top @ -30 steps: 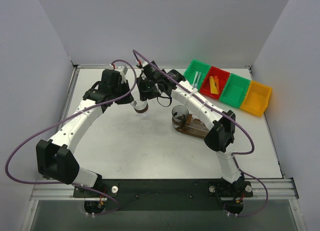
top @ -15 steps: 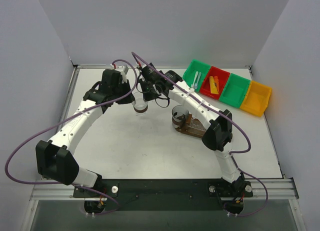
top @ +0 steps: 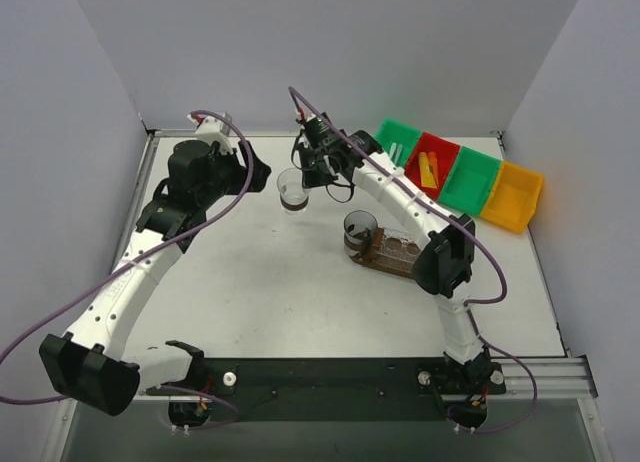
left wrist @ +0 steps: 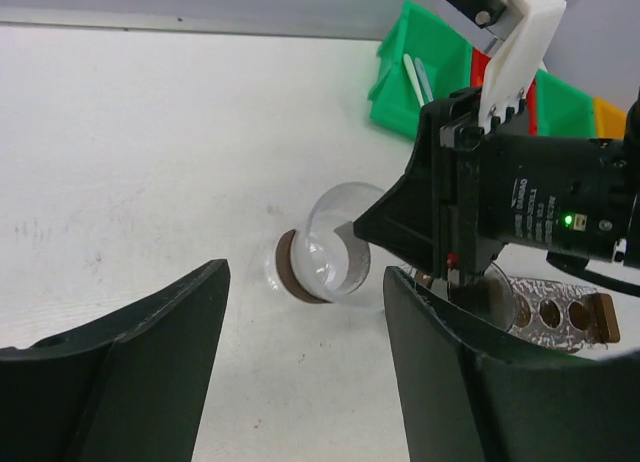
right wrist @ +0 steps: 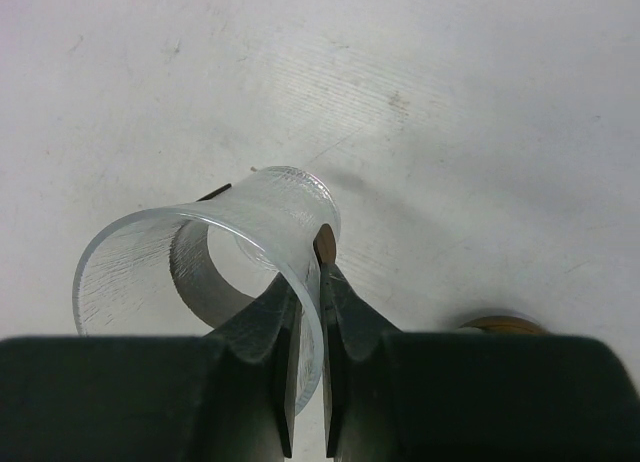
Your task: Prepare toiletry sets of a toothbrush and toothpaste on the tray
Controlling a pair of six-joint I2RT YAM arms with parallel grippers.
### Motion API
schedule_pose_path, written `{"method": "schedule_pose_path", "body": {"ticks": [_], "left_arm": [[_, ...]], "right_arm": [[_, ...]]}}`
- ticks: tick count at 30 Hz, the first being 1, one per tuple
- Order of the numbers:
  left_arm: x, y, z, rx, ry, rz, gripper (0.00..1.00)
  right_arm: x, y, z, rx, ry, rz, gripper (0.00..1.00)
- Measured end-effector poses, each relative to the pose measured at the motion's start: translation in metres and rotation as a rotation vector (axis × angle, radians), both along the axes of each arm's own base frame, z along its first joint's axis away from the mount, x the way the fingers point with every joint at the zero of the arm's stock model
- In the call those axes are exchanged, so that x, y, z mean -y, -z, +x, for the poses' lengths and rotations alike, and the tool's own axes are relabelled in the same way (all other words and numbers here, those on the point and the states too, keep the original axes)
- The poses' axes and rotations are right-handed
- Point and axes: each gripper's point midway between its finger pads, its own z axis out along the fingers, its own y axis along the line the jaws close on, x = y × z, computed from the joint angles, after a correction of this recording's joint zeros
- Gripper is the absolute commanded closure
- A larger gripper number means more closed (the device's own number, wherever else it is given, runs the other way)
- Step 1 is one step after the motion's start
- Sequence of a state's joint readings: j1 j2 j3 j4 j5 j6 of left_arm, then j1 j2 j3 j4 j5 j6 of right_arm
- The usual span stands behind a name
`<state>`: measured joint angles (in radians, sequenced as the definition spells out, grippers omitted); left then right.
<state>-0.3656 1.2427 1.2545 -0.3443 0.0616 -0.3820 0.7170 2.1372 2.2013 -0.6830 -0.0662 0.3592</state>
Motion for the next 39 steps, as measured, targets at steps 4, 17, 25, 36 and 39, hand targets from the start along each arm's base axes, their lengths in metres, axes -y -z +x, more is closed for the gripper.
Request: {"method": "schedule_pose_path", "body": {"ticks": [4, 17, 25, 36, 39], "left_arm": [[-0.012, -0.015, -0.006, 0.064, -0.046, -0.006, 0.24], [-0.01, 0.008, 0.002, 0.023, -0.042, 0.003, 0.23], [-0.011, 0.019, 0.004, -0.006, -0.023, -0.001, 0.23], [-0.009, 0.027, 0.001, -0.021, -0.005, 0.0, 0.23], [-0.008, 0.03, 0.001, -0.028, -0.003, 0.002, 0.23]], "right_arm": [[0.029, -0.008, 0.018, 0.016, 0.064, 0.009, 1.0], [0.275, -0.111, -0.009, 0.236, 0.448, 0.026, 1.0], [0.397, -0.092, -0.093, 0.201, 0.742, -0.006, 1.0], [0.415, -0.013, -0.142, -0.027, 0.718, -0.094, 1.0], [0.414, 0.006, -0.151, -0.078, 0.682, -0.111, 1.0]]}}
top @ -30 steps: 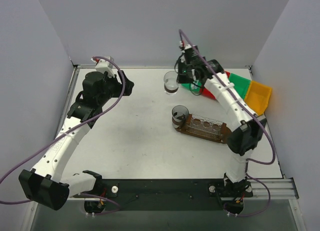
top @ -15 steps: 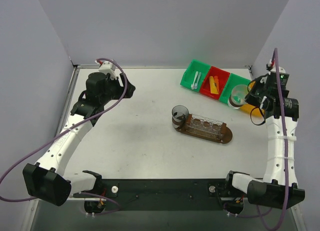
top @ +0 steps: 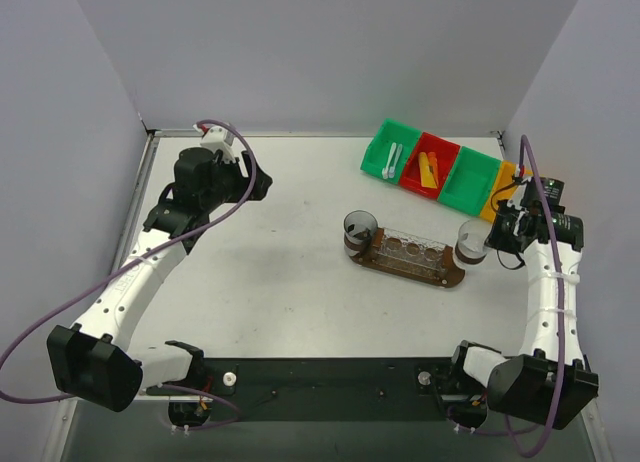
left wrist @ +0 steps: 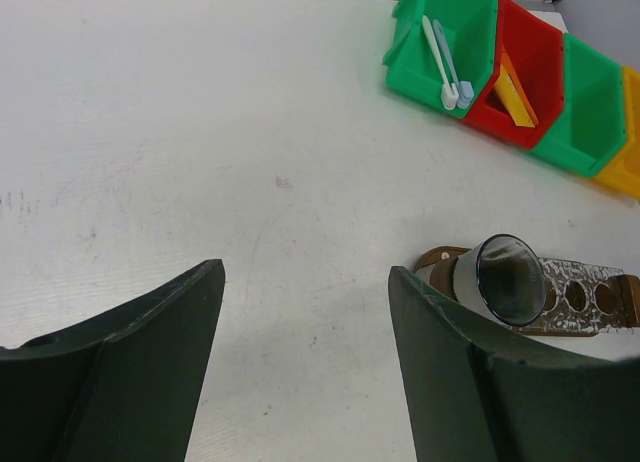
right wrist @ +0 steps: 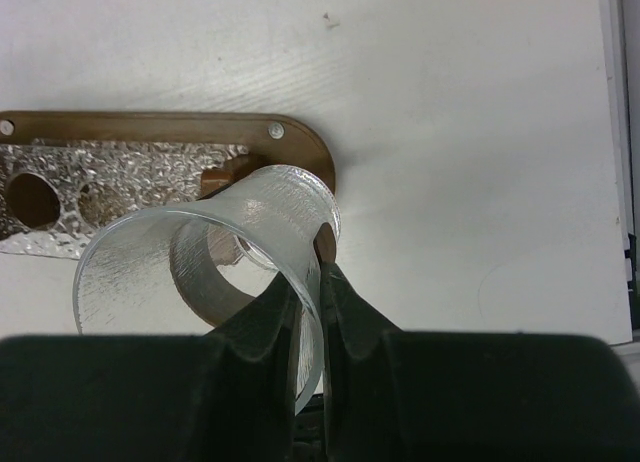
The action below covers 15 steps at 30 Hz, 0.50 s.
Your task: Prepare toiletry sets of a toothbrush and toothpaste on the tray
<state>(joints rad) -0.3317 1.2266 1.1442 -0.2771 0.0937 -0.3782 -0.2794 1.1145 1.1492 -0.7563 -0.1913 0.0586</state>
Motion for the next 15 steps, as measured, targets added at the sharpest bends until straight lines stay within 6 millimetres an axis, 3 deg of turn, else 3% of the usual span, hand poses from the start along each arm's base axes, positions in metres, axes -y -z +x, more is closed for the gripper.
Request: {"method": "schedule_pose_path", "body": {"ticks": [9, 15], "left_arm": [[0.0, 0.004, -0.004, -0.006, 0.005, 0.003, 0.23], [0.0, 0.006, -0.005, -0.006, 0.011, 0.005, 0.23]], "right_arm": [[0.01, 0.025, -0.018, -0.038, -0.05, -0.021, 1.0], [0.009, 0.041, -0.017, -0.02, -0.109, -0.03, 1.0]]}}
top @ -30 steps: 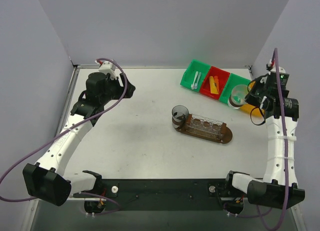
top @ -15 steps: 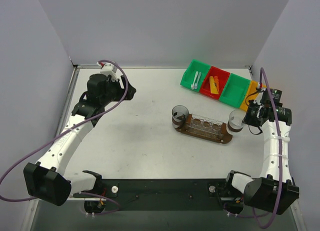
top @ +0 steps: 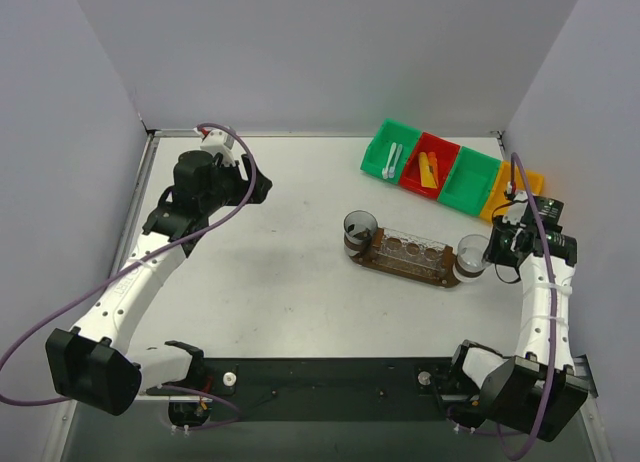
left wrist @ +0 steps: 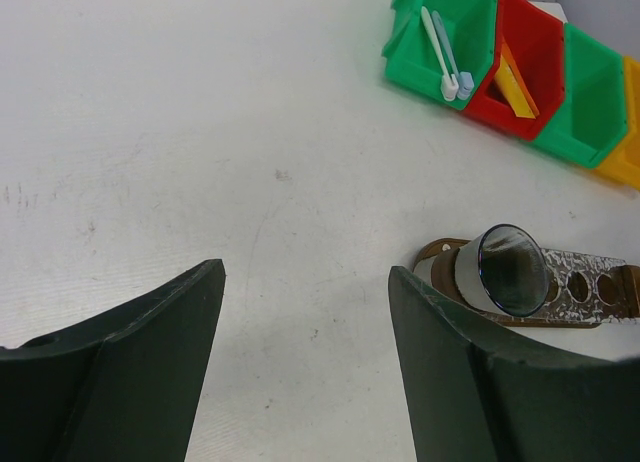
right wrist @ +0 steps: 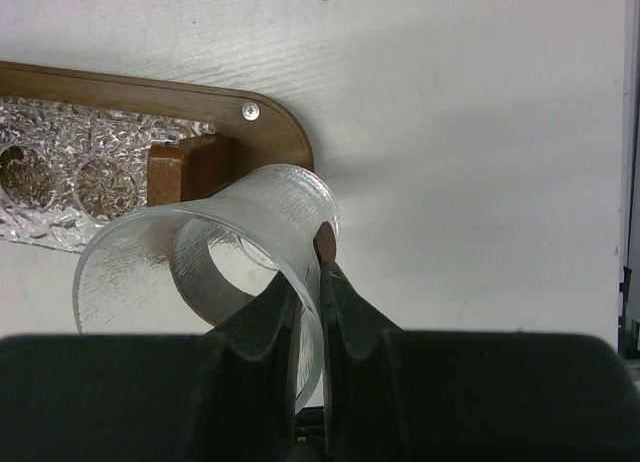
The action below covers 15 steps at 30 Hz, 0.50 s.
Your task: Prepare toiletry sets of a toothbrush and toothpaste on the tray
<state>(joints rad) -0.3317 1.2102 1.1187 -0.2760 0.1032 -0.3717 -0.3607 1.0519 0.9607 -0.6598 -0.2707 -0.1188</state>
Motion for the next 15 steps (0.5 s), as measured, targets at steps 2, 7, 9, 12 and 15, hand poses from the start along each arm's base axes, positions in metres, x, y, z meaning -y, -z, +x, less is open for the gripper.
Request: {"method": "schedule_pose_path", "body": {"ticks": [2, 7, 9, 12, 15], "left_arm": [[0.0, -0.001, 0.0, 0.003, 0.001, 0.0, 0.23], [0.0, -0.004, -0.002, 0.012, 0.003, -0.002, 0.23], [-0.001, -0.005, -0.002, 0.015, 0.004, 0.0, 0.23], [-0.001, -0.006, -0.002, 0.019, 0.005, 0.002, 0.23], [-0.001, -0.006, -0.003, 0.019, 0.005, 0.002, 0.23]], "right_arm": [[0.0, 0.007, 0.001, 0.001, -0.013, 0.003, 1.0], [0.002, 0.016, 0.003, 0.015, -0.027, 0.003, 1.0], [0.003, 0.017, 0.006, 0.029, -0.03, 0.002, 1.0], [0.004, 0.023, 0.01, 0.044, -0.037, 0.004, 1.0], [0.003, 0.03, 0.009, 0.041, -0.046, 0.006, 1.0]]}}
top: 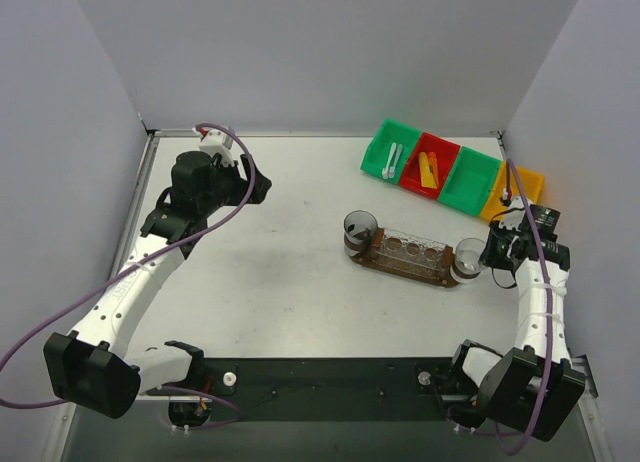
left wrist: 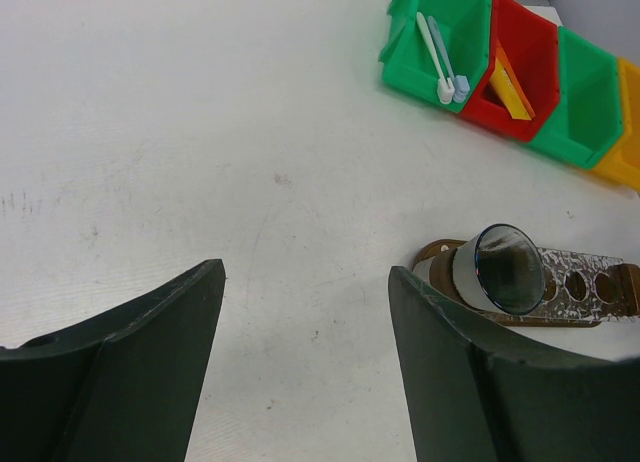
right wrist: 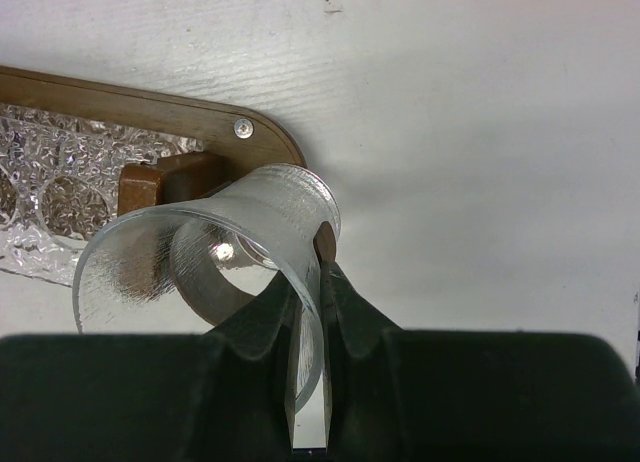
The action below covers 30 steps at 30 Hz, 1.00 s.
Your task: Prepare toiletry sets of a toothbrush and toothpaste on the tray
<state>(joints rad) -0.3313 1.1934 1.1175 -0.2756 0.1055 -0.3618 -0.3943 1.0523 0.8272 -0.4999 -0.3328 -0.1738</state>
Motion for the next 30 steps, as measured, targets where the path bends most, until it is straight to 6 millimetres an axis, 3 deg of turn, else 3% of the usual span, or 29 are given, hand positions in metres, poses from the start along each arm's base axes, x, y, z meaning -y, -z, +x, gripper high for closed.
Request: {"method": "schedule_pose_path", "body": {"ticks": [30], "left_arm": [[-0.0042, -0.0004, 0.0022, 0.004, -0.011, 0.001, 0.23]], "right_arm": [[-0.004, 0.0075, 0.005, 0.008, -0.036, 0.034, 1.0]]}}
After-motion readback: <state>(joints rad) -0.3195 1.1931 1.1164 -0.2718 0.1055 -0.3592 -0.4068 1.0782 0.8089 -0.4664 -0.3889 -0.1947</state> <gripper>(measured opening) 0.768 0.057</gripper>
